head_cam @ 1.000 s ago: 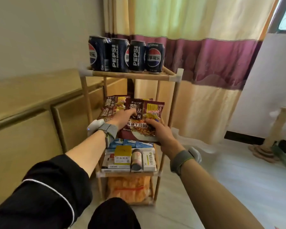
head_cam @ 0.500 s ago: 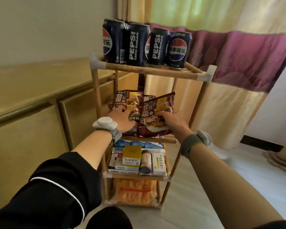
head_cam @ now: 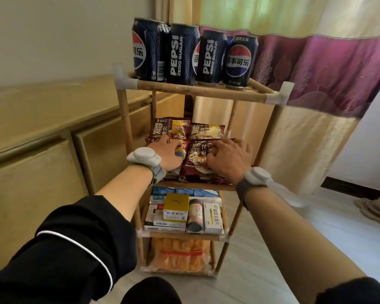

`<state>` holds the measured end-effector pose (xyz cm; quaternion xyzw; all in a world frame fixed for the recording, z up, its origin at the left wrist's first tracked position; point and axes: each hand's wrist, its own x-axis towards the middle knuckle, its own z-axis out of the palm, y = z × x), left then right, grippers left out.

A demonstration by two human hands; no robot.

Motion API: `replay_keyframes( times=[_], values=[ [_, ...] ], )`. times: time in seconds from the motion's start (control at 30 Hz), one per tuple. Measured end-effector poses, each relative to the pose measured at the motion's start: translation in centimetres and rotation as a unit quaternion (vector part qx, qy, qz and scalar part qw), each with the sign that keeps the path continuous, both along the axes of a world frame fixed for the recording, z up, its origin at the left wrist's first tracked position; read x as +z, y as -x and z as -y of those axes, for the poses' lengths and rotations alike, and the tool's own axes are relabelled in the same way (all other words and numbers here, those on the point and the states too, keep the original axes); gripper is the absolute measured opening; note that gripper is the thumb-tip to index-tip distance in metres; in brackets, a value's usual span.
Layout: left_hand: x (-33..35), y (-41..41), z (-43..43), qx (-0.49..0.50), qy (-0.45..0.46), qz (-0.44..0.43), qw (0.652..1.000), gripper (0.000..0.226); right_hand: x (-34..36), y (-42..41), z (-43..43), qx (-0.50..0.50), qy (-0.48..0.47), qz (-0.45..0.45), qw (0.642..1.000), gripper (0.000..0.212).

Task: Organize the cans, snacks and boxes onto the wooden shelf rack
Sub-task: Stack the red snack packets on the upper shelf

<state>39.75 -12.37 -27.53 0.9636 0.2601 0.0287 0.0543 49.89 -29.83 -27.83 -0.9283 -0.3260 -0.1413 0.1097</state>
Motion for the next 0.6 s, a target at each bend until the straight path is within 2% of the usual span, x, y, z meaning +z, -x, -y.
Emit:
replay_keyframes(
  times=[0.07,0.13,0.2,0.27,0.37,0.5,0.6],
  values=[
    [-0.1,-0.1,0.0,0.007,0.008,-0.002,1.000,0.053,0.4,-0.5,-0.8,0.004,0.110,0.012,0.994,0.046],
    [-0.2,-0.3,0.0,0.019,0.026,0.012,0.999,0.046,1.1,-1.4,-1.3,-0.005,0.154,-0.057,0.986,0.045],
    [-0.7,-0.4,0.1,0.039,0.011,0.052,0.998,0.045,1.0,-2.0,-1.4,0.020,0.113,-0.120,0.986,0.050],
    [-1.8,-0.6,0.5,0.043,-0.016,0.092,0.995,0.053,-0.9,-1.8,-0.9,0.068,0.002,-0.148,0.987,0.055],
    [-3.5,-0.6,0.6,0.038,-0.007,0.065,0.997,0.061,-4.0,-0.9,-0.3,0.062,-0.102,-0.160,0.980,0.059],
    [-3.2,-0.8,0.3,0.037,-0.005,0.022,0.999,0.067,-4.6,-1.7,-0.6,0.058,-0.067,-0.112,0.990,0.065],
    [-2.3,-0.4,0.6,0.034,0.005,-0.004,0.999,0.065,-3.5,-2.0,-0.3,0.073,-0.035,-0.085,0.993,0.056]
  ],
)
